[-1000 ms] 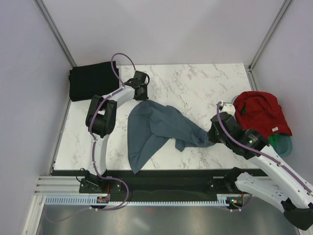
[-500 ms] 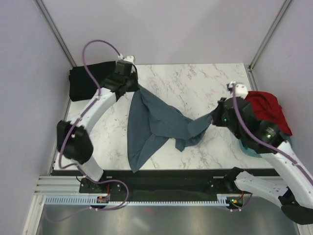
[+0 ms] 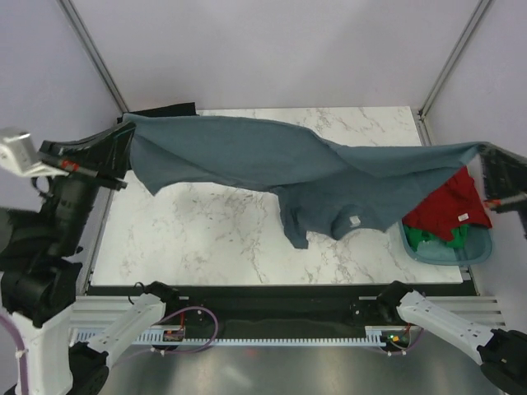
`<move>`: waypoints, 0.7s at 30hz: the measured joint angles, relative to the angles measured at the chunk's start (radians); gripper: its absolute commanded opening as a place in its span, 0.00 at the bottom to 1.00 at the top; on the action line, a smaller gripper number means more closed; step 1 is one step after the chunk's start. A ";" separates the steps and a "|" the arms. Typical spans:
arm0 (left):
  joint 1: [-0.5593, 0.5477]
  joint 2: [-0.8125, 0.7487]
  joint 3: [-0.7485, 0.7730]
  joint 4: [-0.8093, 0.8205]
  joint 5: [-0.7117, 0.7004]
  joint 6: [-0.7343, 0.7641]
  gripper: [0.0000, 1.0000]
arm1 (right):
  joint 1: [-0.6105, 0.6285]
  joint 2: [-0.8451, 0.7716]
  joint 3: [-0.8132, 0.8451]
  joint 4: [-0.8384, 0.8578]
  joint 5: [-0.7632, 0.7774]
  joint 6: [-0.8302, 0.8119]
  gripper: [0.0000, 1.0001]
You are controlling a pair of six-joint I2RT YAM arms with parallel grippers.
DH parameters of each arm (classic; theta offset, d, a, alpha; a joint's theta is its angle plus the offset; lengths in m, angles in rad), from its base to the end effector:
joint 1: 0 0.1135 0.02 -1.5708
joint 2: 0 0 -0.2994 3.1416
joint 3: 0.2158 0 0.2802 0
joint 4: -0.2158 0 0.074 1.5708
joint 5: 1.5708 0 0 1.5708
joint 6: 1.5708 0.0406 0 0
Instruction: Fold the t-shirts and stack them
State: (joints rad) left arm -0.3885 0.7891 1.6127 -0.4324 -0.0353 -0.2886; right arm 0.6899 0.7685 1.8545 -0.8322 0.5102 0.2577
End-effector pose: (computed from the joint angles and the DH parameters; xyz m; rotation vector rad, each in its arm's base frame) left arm 0.0533 -0.0203 0.6112 0.0283 1.1987 -0.5748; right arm 0.0012 -0.0248 0.6192 0.1485 1.3567 0.4626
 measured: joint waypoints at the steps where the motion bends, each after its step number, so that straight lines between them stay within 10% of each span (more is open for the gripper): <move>1: 0.000 -0.017 0.014 0.000 0.016 0.008 0.02 | 0.000 -0.011 0.037 0.018 -0.011 -0.025 0.00; 21: 0.000 -0.162 0.157 -0.006 0.151 0.096 0.02 | -0.162 0.018 0.403 0.162 -0.134 -0.261 0.00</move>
State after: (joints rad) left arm -0.3885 0.6273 1.7699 -0.4381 0.1158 -0.1925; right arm 0.5278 0.7864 2.2574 -0.6701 0.3763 -0.0029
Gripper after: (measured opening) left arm 0.031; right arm 0.007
